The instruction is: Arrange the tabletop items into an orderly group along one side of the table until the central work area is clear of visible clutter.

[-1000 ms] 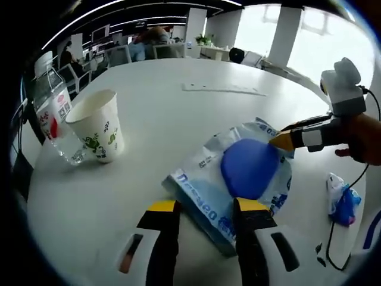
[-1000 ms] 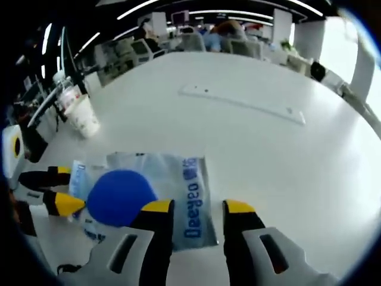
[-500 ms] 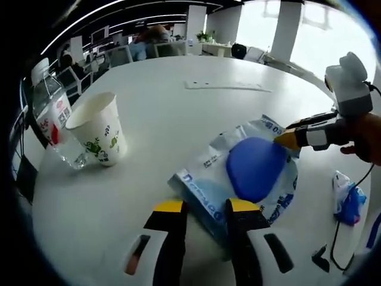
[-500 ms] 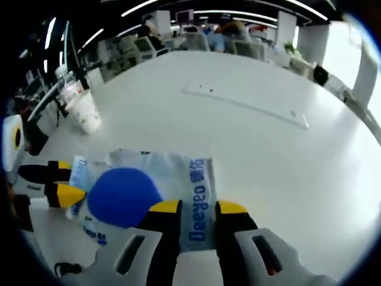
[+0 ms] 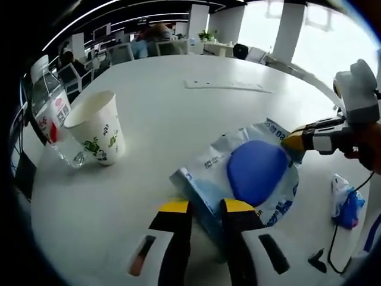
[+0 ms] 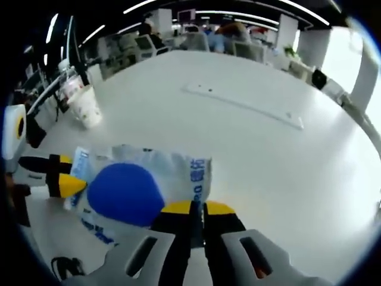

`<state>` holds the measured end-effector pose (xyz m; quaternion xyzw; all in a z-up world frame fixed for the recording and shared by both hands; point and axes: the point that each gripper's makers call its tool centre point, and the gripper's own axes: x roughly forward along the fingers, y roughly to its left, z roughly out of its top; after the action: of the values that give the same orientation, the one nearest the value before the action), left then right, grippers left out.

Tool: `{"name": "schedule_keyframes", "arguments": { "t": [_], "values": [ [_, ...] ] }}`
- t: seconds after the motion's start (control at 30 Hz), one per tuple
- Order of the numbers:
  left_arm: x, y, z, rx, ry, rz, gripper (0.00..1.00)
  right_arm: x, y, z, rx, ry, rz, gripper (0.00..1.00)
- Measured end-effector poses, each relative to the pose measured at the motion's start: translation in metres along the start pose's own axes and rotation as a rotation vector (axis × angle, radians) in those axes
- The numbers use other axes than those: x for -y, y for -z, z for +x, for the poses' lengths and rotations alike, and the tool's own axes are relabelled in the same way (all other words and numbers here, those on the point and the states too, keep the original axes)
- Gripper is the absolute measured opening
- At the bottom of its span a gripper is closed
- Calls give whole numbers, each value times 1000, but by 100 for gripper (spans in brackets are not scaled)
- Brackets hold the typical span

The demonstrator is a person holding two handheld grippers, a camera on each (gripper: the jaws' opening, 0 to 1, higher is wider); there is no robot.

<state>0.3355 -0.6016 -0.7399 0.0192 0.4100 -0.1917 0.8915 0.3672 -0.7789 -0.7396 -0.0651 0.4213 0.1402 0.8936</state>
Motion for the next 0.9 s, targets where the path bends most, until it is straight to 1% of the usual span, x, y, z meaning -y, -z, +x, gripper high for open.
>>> {"name": "schedule_keyframes", "arguments": {
  "t": [0.23, 0.37, 0.6, 0.9],
  "values": [
    [1, -1, -1, -3, 7, -5, 15, 1, 3, -5, -3, -9, 33, 0],
    [0, -6, -3, 16, 10, -27, 13, 1, 5, -9, -1, -11, 57, 0],
    [0, -11, -4, 24, 13, -21, 11, -2, 11, -17, -1, -20, 91, 0],
    [4, -18, -3, 33, 27, -18, 9, 0, 13, -23, 8, -18, 139, 0]
  ]
}}
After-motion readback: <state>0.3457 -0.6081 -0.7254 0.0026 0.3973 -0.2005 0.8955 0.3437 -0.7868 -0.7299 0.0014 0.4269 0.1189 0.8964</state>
